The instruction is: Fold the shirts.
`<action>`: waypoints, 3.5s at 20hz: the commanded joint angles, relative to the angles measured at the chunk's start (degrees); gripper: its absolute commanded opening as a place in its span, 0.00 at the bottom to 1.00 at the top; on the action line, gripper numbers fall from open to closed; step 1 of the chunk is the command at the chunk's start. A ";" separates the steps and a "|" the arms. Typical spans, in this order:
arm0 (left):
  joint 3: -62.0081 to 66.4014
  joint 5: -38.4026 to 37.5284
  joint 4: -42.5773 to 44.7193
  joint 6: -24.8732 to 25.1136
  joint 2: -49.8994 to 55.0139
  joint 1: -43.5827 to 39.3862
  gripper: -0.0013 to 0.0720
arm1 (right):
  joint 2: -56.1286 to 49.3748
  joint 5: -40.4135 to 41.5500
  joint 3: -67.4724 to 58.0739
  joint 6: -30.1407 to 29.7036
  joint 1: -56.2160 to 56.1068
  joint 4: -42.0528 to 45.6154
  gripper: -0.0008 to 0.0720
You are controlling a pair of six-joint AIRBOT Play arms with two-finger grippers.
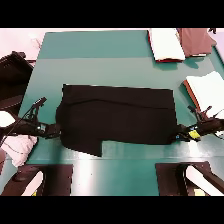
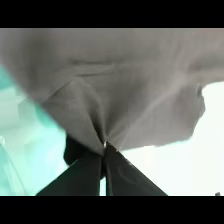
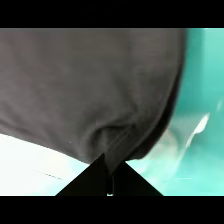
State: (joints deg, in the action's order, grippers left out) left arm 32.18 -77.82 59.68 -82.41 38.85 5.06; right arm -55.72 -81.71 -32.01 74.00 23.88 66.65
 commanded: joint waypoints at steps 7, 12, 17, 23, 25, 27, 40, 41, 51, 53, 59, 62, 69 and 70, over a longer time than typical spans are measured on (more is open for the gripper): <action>1.36 -1.31 0.22 -3.91 -3.06 0.02 0.05 | 11.02 -3.74 -10.56 2.27 -3.48 7.80 0.04; 12.74 9.64 1.99 0.48 15.45 0.04 0.05 | -5.07 -0.92 -22.84 2.32 -3.48 6.36 0.04; 27.39 14.01 1.88 1.92 32.15 0.02 0.05 | -20.22 0.72 -35.63 2.93 -8.09 4.28 0.04; 31.36 20.46 1.62 1.70 38.84 0.04 0.06 | -33.29 2.56 -48.09 5.03 -12.02 -0.61 0.06; 31.82 21.38 1.33 0.17 38.82 0.04 0.64 | -35.58 4.31 -51.04 5.03 -11.47 -4.31 0.57; 33.53 20.26 1.38 -0.68 38.82 0.04 0.76 | -36.46 4.07 -52.96 3.56 -9.77 -7.61 0.65; 36.59 23.12 -4.00 -0.33 38.86 -13.53 0.05 | -41.46 2.56 -36.46 -5.68 3.67 -18.58 0.80; 36.59 24.70 -4.44 -1.25 39.01 -15.52 0.05 | -42.64 3.06 -36.48 -6.19 2.29 -19.71 0.76; 42.49 34.95 -9.18 -3.04 54.36 -31.17 0.05 | -33.42 8.09 -40.59 -9.33 -5.05 -23.67 0.04; 46.71 33.86 -9.18 -3.08 59.23 -32.59 0.05 | -29.40 4.66 -45.33 -7.80 -6.34 -23.63 0.04; 56.17 33.24 -11.43 -3.21 68.65 -35.50 0.05 | -22.23 3.30 -56.28 -2.78 -17.88 -23.58 0.04; 57.16 33.46 -11.69 -3.76 69.61 -35.47 0.05 | -22.14 3.58 -60.22 -0.68 -24.41 -23.61 0.04; 60.41 29.22 -10.69 -4.33 68.81 -32.57 0.05 | -22.38 10.56 -61.99 2.14 -36.20 -23.65 0.04; 61.79 27.17 -9.92 -4.33 67.73 -30.62 0.05 | -22.38 12.17 -61.99 2.32 -37.86 -23.69 0.04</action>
State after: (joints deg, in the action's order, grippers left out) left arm 91.37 -46.28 48.60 -86.72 107.68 -28.32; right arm -78.06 -73.23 -93.49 75.05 -9.58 43.05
